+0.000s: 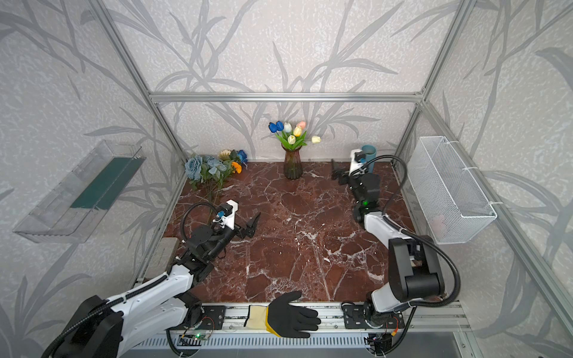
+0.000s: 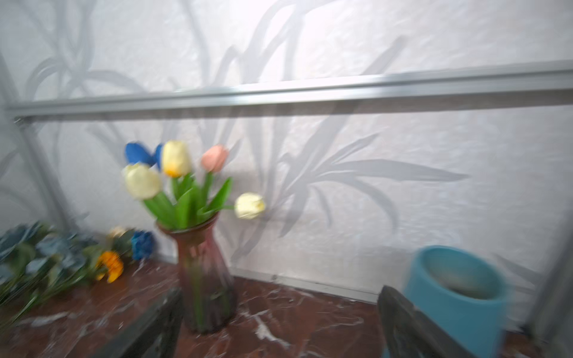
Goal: Arrange the flowers into the vase
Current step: 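Withdraw the right gripper from the pink vase toward the teal vase, then reach the right gripper to the teal cylindrical vase and grasp it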
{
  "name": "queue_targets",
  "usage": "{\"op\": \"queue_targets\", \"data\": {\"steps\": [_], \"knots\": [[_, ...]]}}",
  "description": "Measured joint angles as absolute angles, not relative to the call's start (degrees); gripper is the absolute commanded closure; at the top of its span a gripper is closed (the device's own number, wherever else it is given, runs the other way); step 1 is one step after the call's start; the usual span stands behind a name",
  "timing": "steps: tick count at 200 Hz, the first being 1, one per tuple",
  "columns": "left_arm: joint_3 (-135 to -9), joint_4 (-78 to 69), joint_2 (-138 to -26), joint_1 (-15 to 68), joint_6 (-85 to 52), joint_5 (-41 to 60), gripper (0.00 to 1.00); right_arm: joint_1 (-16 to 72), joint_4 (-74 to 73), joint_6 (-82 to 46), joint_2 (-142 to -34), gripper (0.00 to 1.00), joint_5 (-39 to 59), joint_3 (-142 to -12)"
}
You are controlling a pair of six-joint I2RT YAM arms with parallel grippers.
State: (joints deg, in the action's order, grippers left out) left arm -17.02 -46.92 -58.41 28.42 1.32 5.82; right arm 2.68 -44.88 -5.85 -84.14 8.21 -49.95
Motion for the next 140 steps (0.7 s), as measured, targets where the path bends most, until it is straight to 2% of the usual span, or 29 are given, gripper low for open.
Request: {"op": "queue_targets", "data": {"steps": [37,77,105,140], "knots": [[-19.6,-48.9,-63.4,28.4,1.3,5.9,0.00,-9.5,-27.0,-8.0,-80.6,0.01,10.1,-56.7],[-21.6,-49.9,-66.6,28.4,1.3,6.1,0.01,-14.5,-16.0,-6.8,-90.8,0.01,13.9,-63.3],[-21.6,-50.2,-67.8,28.4,1.3,6.1,0.00,-14.5,-16.1,-4.9,-97.6,0.01,16.3,-65.7],[-22.4,-49.8,-68.0,28.4,1.3,6.3,0.01,-14.2,-24.5,-4.1,-104.1,0.01,19.2,-66.1]]}}
